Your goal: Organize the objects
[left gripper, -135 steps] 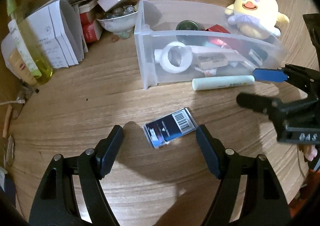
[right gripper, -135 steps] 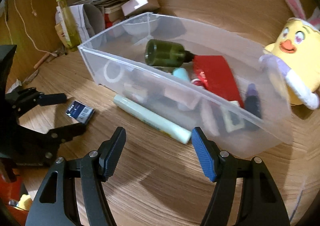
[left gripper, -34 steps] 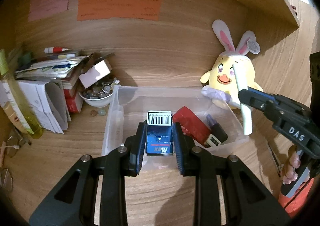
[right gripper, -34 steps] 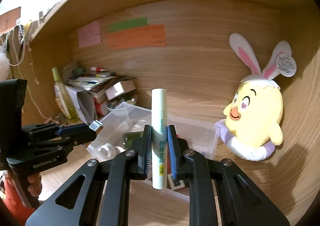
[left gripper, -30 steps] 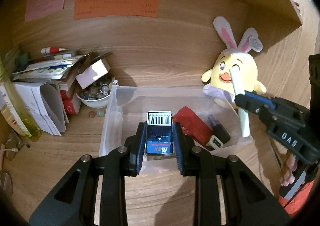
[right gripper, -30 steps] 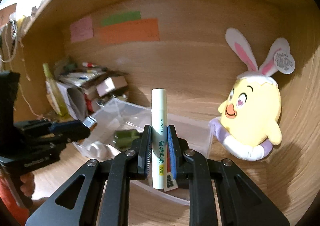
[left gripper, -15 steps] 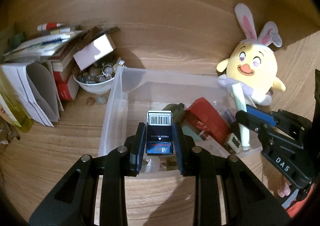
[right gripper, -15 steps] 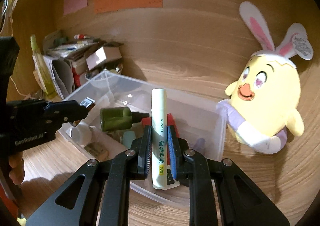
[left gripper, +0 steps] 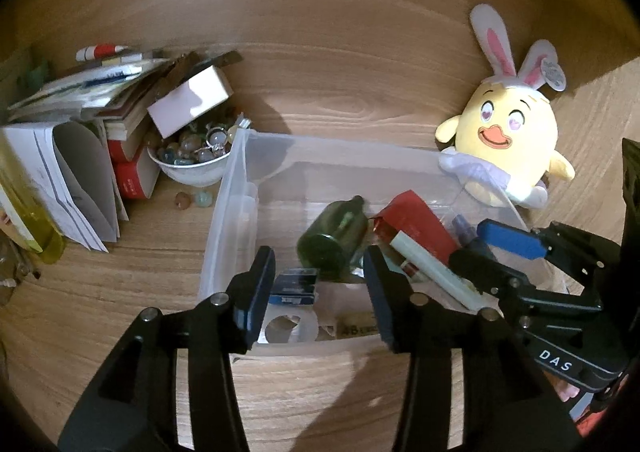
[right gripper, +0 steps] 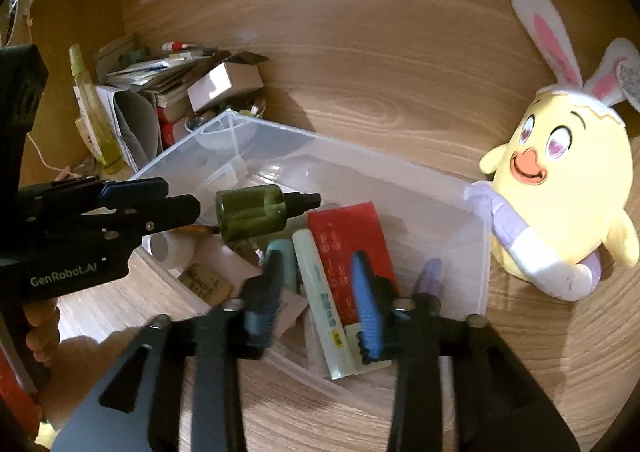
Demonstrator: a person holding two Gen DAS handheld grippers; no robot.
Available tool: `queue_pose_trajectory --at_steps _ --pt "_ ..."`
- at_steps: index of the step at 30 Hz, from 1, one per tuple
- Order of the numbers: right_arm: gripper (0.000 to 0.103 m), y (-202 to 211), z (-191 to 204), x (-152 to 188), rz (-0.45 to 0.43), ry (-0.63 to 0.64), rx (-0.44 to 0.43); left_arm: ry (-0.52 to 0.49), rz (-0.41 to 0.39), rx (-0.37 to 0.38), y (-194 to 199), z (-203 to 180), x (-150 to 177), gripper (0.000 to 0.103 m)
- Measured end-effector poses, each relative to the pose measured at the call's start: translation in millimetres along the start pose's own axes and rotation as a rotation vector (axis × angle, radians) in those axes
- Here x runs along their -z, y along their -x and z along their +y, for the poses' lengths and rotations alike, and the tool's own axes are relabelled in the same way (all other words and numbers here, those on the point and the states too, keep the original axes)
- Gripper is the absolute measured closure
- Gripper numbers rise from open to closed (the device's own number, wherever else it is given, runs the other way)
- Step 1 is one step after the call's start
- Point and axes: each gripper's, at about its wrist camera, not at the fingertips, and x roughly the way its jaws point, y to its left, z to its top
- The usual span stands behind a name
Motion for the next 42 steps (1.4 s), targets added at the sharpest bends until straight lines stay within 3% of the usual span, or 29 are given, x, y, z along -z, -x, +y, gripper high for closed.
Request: queue_pose_trajectory --at_steps 10,12,14,18,20,22,24,31,33,36,42 --pt "0.066 27.3 -0.3 -0.4 -0.041 -0.017 -0.029 -0.064 -0.049 -0.002 28.3 -15.0 3.0 0.057" --pt "0.064 31.6 -1.5 0.5 -0.042 -0.024 -0.035 -0.070 -0.058 -0.010 33.7 -16.5 4.8 0.051" --pt "0.056 37.1 -2.8 2.4 -0.046 -0.033 -0.043 -0.074 -0.079 -0.013 41.0 -17.7 7.6 0.041" --pt "0.040 48.2 -4.9 8.4 -0.066 -0.051 -0.050 -0.079 -0.100 -0.017 51.2 -19.4 13.6 0.040" --pt "0.035 52.4 -5.1 10.7 -0.071 -0.056 -0.049 -0.075 -0.103 -0.026 52.4 -19.1 15.1 0.031" --pt "0.024 56.5 -5.0 13.5 -0.078 -0.061 -0.047 -0.072 -0.120 -0.051 54.6 -18.1 18.1 0.029" --pt "0.020 62.1 -4.2 17.0 -0.093 -0.063 -0.045 -0.076 -0.121 -0.060 55.2 -17.7 21.3 0.029" --pt "0.018 68.0 1.6 26.3 -0.097 -0.063 -0.031 -0.057 -0.092 -0.040 54.6 -12.7 34.0 0.028" --pt "0.018 68.2 2.2 29.2 -0.094 -0.064 -0.030 -0.053 -0.085 -0.037 53.9 -12.0 37.4 0.026" --pt "0.018 68.5 3.9 33.1 -0.091 -0.063 -0.027 -0.051 -0.086 -0.040 54.7 -12.0 42.3 0.016" --pt "0.018 69.4 6.0 36.6 -0.087 -0.060 -0.026 -0.056 -0.089 -0.035 57.5 -14.5 45.8 0.014"
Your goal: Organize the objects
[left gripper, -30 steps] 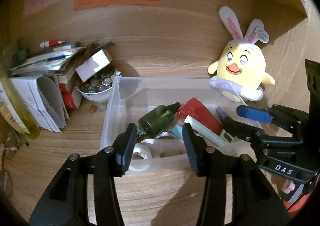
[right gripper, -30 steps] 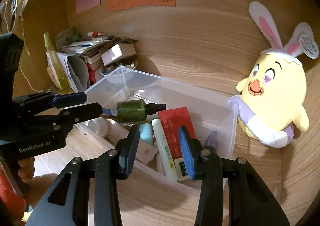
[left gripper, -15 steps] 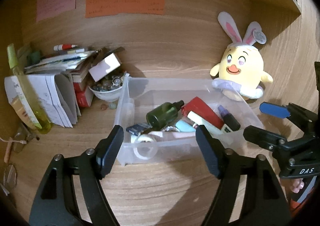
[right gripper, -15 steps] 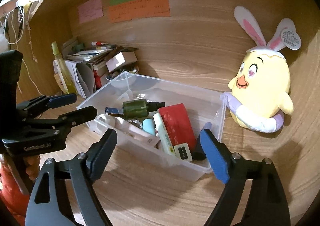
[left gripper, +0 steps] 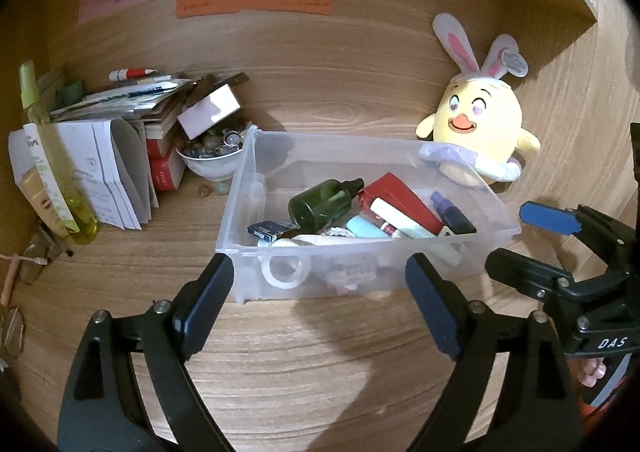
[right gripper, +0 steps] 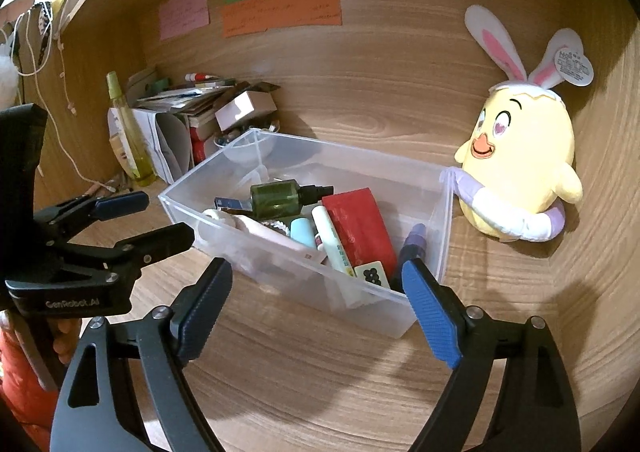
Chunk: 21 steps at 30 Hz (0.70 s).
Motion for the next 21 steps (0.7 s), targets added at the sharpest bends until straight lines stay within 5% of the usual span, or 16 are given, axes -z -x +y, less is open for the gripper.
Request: queue_pose_trajectory --at_steps 21 --pt "0.018 1.2 -3.7 6.4 0.015 -0.012 -0.003 -0.013 -0.002 -0.004 4.3 -5.7 5.7 0.011"
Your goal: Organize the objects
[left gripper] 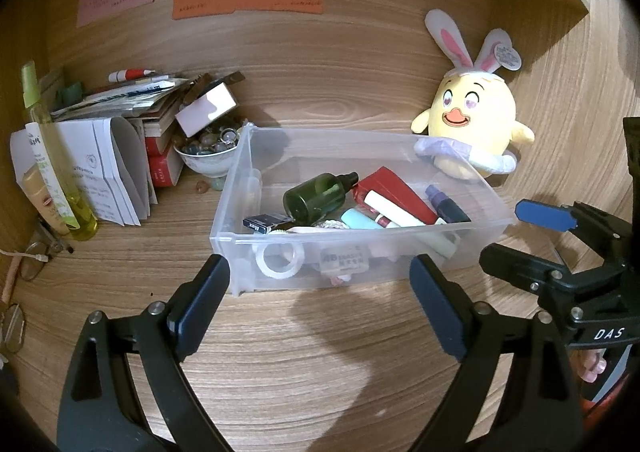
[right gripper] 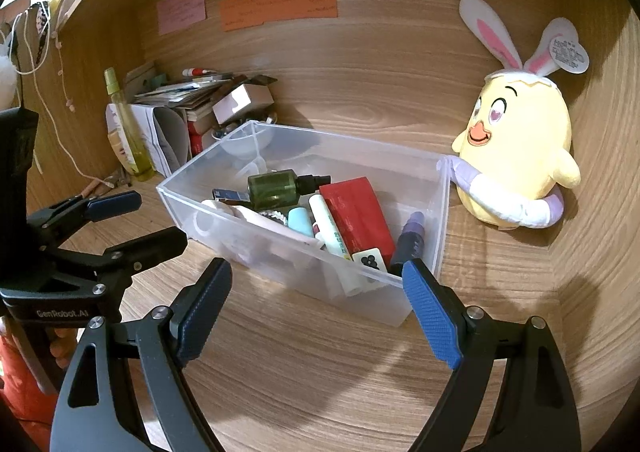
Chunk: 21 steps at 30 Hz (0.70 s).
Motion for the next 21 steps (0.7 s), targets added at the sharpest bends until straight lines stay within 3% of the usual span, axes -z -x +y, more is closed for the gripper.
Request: queue_pose_trajectory --at_steps 21 --pt "0.017 0.9 -1.2 -2.1 -0.002 -0.013 -0.009 0.017 0.025 -0.004 -4.4 3.3 1.2 0.010"
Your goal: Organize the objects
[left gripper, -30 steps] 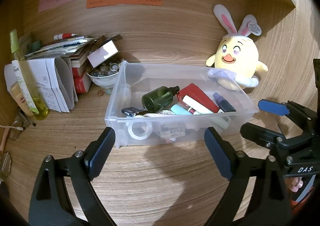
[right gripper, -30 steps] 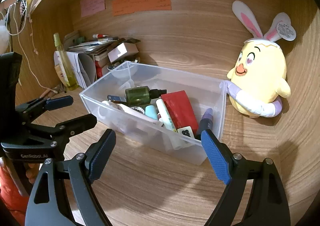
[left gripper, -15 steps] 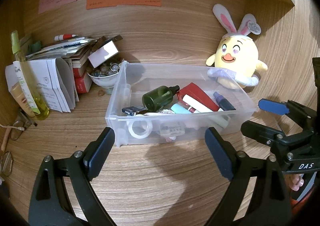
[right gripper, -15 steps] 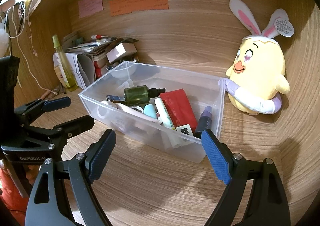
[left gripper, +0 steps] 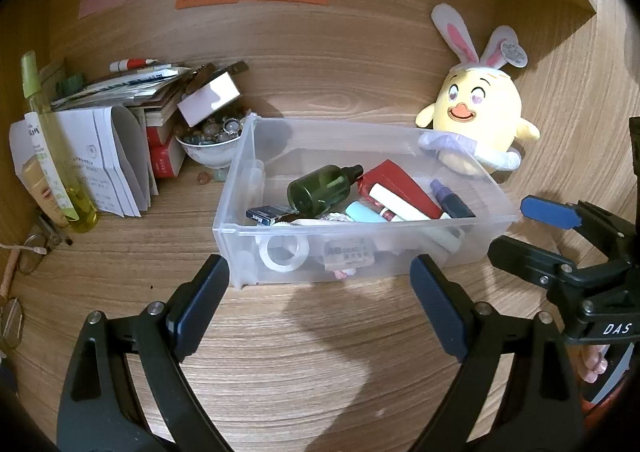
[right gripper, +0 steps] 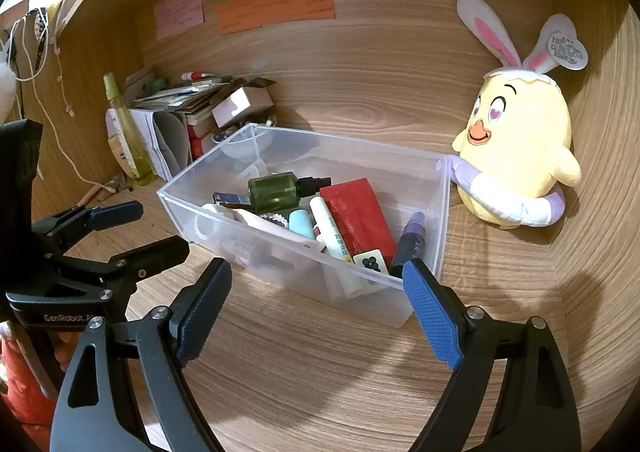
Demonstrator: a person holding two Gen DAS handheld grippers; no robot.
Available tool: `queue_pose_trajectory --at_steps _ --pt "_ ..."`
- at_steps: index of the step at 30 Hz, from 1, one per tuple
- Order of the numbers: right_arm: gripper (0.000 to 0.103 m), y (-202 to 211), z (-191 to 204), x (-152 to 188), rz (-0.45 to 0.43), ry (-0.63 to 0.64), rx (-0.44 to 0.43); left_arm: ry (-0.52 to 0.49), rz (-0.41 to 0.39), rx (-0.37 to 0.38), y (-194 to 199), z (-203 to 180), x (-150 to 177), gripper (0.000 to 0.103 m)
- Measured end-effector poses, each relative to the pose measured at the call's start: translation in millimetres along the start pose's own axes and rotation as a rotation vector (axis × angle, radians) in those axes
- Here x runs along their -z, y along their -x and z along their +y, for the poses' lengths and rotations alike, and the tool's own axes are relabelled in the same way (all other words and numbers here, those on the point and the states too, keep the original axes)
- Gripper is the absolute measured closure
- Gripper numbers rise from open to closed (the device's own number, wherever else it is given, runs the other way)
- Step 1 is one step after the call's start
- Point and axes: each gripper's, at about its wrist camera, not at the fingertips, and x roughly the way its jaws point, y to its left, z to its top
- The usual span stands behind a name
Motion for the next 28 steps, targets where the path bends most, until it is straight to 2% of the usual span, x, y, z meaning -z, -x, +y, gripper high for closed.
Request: queue_pose_trajectory --at_steps 13,28 --pt "0.017 -1.0 -2.6 -1.3 -0.002 -0.005 -0.003 -0.029 0.023 0.050 -1.8 -9.0 1.6 0.010" --pt "0.017 -2.0 -7.0 -0.7 0.005 -0.015 -0.003 -0.015 0.002 0.046 2.4 -5.1 -1.0 0.007"
